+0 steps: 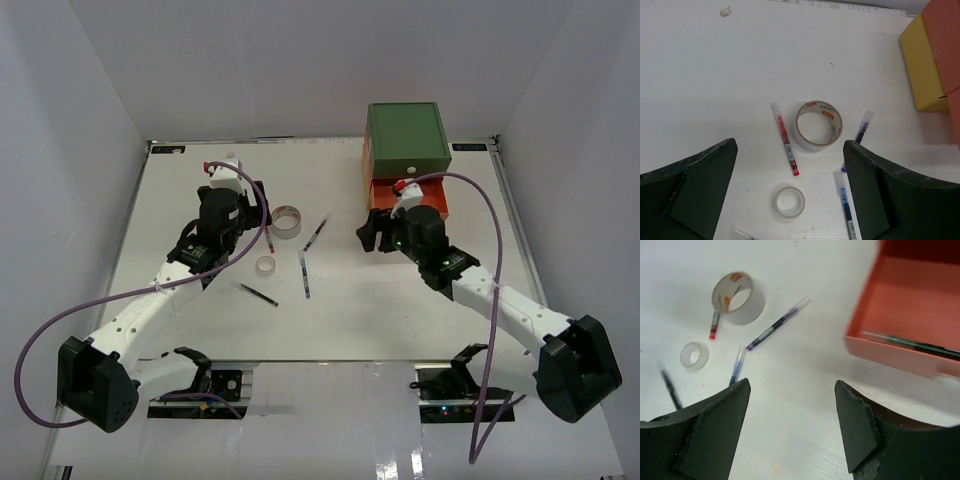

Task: Sort the stationery into containers
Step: Pick up the pen from the center of the board.

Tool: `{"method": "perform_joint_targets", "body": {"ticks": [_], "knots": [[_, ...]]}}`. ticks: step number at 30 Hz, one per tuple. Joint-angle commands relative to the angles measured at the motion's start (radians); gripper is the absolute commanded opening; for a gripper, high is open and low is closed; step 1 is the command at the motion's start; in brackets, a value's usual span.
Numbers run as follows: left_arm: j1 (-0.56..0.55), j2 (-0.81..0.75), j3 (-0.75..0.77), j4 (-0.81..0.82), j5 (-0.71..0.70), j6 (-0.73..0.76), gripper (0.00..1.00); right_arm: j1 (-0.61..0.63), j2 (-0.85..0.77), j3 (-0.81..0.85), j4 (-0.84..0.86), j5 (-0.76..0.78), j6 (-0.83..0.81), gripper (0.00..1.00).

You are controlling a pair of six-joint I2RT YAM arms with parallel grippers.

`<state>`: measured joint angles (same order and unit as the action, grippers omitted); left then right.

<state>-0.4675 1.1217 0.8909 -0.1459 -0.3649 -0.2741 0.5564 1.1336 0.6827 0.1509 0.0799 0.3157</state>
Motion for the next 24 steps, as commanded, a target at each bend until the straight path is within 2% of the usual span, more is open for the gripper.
{"method": "perform_joint_targets", "body": {"ticks": [1,5,10,14,24], "knots": [[0.007,-0.013,0.013,-0.011,-0.045,-0.013,0.98,0.117,0.119,0.137,-0.149,0.083,-0.06,0.75],[0.016,-0.005,0.016,-0.024,-0.097,-0.027,0.98,0.261,0.303,0.296,-0.238,0.11,-0.044,0.75],[0.024,-0.003,0.014,-0.032,-0.147,-0.05,0.98,0.355,0.568,0.494,-0.352,0.092,-0.024,0.75],[0.03,-0.005,0.016,-0.038,-0.17,-0.059,0.98,0.401,0.702,0.616,-0.378,0.1,-0.001,0.74],[0.041,-0.014,0.014,-0.038,-0.167,-0.062,0.98,0.422,0.848,0.647,-0.376,0.109,0.033,0.56]]}}
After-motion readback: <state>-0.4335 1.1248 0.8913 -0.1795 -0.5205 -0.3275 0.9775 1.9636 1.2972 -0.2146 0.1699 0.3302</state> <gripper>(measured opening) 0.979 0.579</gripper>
